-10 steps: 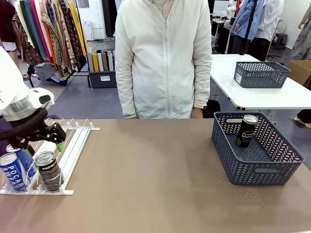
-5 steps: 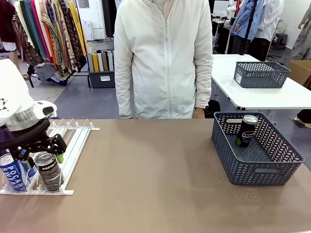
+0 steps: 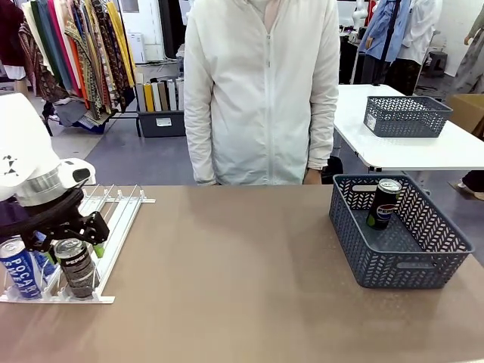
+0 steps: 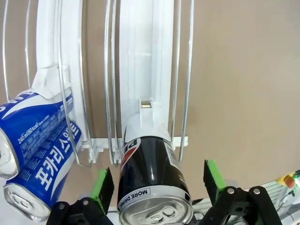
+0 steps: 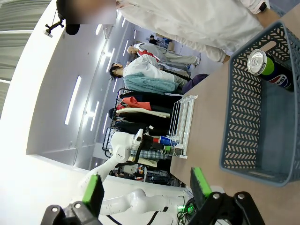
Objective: Retrieve and store the cans from the dispenser.
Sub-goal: Pick up the last remaining can from one row of the Automatic Can Dispenser and place it in the middle of the table.
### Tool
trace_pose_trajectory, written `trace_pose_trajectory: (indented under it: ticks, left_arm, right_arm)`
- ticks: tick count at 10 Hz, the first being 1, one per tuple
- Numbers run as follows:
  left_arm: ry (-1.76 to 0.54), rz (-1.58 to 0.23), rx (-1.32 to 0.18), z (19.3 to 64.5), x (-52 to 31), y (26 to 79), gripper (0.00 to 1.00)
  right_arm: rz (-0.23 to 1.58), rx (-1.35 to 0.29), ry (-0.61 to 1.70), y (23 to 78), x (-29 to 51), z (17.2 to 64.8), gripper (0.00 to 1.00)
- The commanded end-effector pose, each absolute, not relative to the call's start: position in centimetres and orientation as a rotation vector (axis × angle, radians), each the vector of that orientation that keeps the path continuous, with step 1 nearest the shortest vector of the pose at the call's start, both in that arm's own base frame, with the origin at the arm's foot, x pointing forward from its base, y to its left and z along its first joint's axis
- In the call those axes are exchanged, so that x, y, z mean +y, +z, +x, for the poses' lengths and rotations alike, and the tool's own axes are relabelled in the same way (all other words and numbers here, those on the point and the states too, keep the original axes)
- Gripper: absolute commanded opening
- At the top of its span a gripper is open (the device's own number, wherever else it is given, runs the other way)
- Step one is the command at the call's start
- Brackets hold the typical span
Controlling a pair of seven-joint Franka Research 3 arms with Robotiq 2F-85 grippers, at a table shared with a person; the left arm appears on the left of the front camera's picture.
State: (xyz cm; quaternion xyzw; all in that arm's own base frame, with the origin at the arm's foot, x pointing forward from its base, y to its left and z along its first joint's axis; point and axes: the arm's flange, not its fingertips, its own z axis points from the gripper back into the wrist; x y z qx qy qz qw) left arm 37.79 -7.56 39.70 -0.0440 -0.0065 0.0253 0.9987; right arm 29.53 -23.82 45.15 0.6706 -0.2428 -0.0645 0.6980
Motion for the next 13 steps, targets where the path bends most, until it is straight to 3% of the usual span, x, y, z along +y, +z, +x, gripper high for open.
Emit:
trace_pose_trajectory:
  ticks: [1, 3, 4, 5, 11, 13]
  left_arm:
    - [0.031, -0.105, -0.007, 37.1, -7.1, 39.8, 1.0]
    - [0.025, -0.087, -0.006, 37.4, -7.1, 39.8, 1.0]
    - [0.017, -0.071, -0.008, 37.2, -7.1, 39.9, 0.4]
    - [0.012, -0.067, -0.012, 37.3, -7.2, 39.8, 0.0]
    - [0.034, -0.068, -0.017, 37.2, -7.1, 40.7, 0.0]
    - [0.048, -0.083, -0.076, 37.2, -6.5, 44.9, 0.0]
  right_arm:
    - [1.486, -0.533, -0.128, 45.4, -23.9, 29.3, 1.0]
    - [1.486, -0.533, -0.128, 45.4, -23.9, 29.3, 1.0]
    - [1.486, -0.533, -0.128, 45.4, -23.9, 29.3, 1.0]
    - [1.486, -0.533, -0.128, 45.4, -23.9, 29.3, 1.0]
    - [1.486, -0.533, -0.128, 45.4, -23.9, 29.3, 1.0]
    - [1.486, -0.533, -0.128, 45.4, -23.9, 29.3, 1.0]
